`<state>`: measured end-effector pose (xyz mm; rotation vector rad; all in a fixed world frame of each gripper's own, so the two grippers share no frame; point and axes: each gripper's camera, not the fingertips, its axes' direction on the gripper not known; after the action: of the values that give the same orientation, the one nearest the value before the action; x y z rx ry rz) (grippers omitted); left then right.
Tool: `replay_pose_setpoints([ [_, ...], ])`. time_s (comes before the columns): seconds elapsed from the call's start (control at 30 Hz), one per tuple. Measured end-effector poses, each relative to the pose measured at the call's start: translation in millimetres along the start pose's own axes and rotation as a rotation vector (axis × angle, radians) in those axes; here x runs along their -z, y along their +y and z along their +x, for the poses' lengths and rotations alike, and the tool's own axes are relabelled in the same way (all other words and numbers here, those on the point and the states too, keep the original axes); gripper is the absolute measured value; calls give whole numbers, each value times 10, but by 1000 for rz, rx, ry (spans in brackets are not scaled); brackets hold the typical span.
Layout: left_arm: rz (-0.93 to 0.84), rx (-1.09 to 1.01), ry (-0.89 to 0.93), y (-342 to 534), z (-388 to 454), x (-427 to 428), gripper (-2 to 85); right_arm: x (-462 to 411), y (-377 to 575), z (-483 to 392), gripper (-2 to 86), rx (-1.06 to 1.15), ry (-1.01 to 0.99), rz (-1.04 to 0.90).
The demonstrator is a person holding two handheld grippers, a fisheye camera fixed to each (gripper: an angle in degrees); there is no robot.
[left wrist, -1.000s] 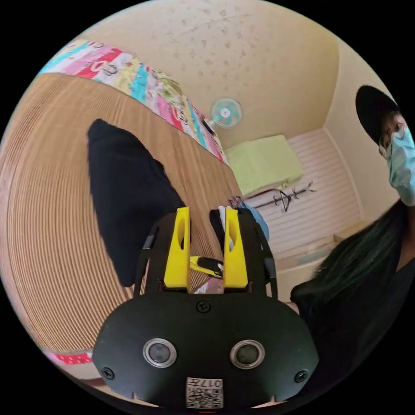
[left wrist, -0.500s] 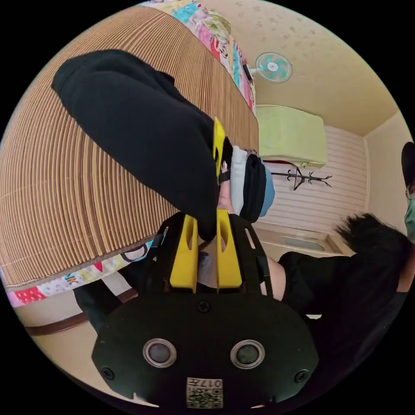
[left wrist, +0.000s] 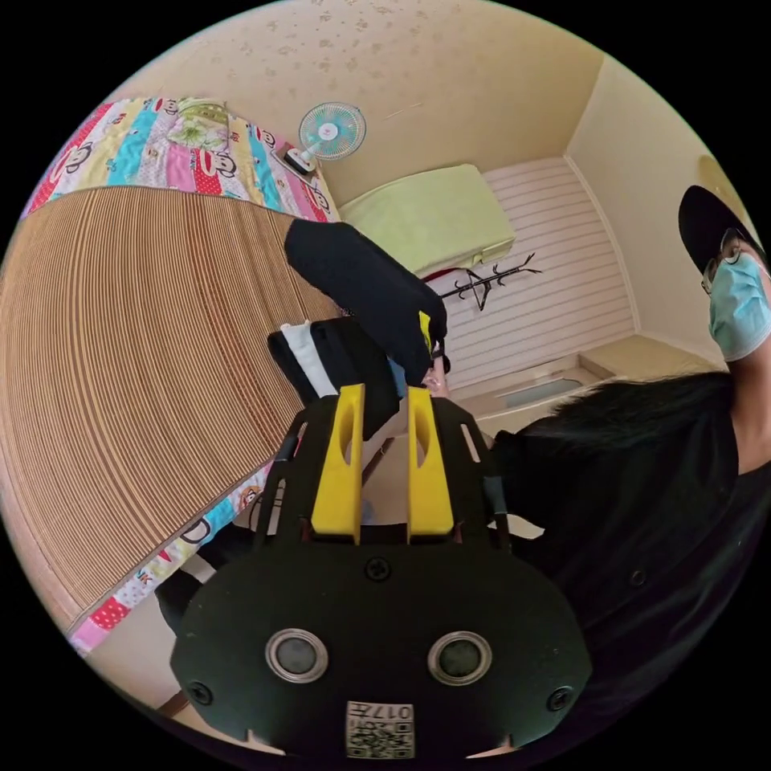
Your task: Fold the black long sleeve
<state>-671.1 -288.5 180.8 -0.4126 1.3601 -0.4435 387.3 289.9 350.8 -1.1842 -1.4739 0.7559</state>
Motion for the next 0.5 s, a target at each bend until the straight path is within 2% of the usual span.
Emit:
replay_pose_setpoints([
  [0.1,7,32,-37,40,66,131,83,840,429,488,99,-312,329,87],
  [0.17,19,72,-84,113,50,315,81,1334,1196,688,91,-624,589,241],
  [0.2,26,81,-95,140,44,380,81,1402,1404,668,84,-663,599,294],
  [0.27,68,119,-153,290,22,701,81,1409,2177,447,28,-633,504,528],
  [0.33,107,164,-215,454,-25,984,81,1181,2677,337,16,-643,493,622],
  [0.43,160,282,-325,808,-261,1467,85,564,3277,385,8,-780,542,631],
  [0.5,186,376,-400,1056,-489,1790,97,113,3449,505,6,-834,497,606],
])
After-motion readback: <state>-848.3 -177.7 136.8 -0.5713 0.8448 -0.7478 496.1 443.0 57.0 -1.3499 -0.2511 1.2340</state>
